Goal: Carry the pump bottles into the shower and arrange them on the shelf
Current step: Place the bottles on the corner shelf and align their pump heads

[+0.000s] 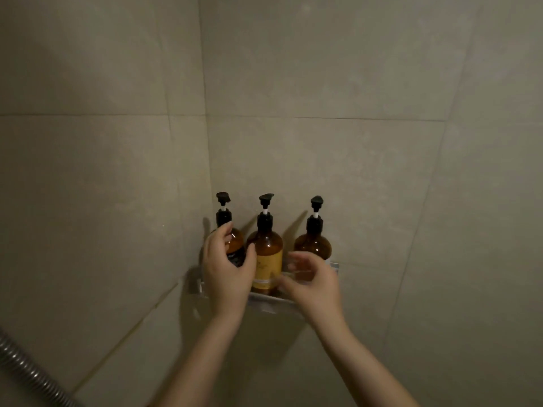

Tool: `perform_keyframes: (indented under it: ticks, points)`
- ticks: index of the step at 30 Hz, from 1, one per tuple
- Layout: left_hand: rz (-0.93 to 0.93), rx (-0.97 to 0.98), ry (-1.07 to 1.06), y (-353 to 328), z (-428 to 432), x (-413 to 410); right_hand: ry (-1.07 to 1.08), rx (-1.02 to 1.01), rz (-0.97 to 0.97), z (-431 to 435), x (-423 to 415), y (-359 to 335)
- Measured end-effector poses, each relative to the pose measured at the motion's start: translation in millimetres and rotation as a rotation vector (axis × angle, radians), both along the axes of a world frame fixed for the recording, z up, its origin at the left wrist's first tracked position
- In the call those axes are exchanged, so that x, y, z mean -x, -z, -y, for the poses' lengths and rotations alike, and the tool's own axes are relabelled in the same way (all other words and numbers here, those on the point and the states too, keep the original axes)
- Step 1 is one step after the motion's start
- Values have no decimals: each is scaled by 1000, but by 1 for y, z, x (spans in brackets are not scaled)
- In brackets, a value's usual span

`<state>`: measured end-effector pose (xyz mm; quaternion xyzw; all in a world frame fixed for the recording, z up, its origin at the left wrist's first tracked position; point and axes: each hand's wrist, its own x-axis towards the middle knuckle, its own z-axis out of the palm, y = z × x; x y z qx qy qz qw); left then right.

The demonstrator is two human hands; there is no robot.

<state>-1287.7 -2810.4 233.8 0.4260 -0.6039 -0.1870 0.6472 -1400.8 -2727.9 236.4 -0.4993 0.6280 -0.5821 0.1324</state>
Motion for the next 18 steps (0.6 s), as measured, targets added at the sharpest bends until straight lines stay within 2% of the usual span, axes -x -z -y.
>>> perform_keyframes:
  ticks: [3, 7, 9, 13, 18]
  points:
    - [141, -57, 99, -14, 5, 8, 149, 12, 15, -2, 44, -20]
    - [430, -43, -14, -20, 16, 11, 257, -245, -138, 27, 80, -32]
    - [492, -28, -53, -23, 22, 10, 227, -306, -224, 42, 83, -31]
    - [593, -37, 18, -33, 30, 11, 130, -355, -384, 57, 80, -33]
    - [642, -94, 74, -34, 36, 10, 66, -349, -409, 57, 82, -34]
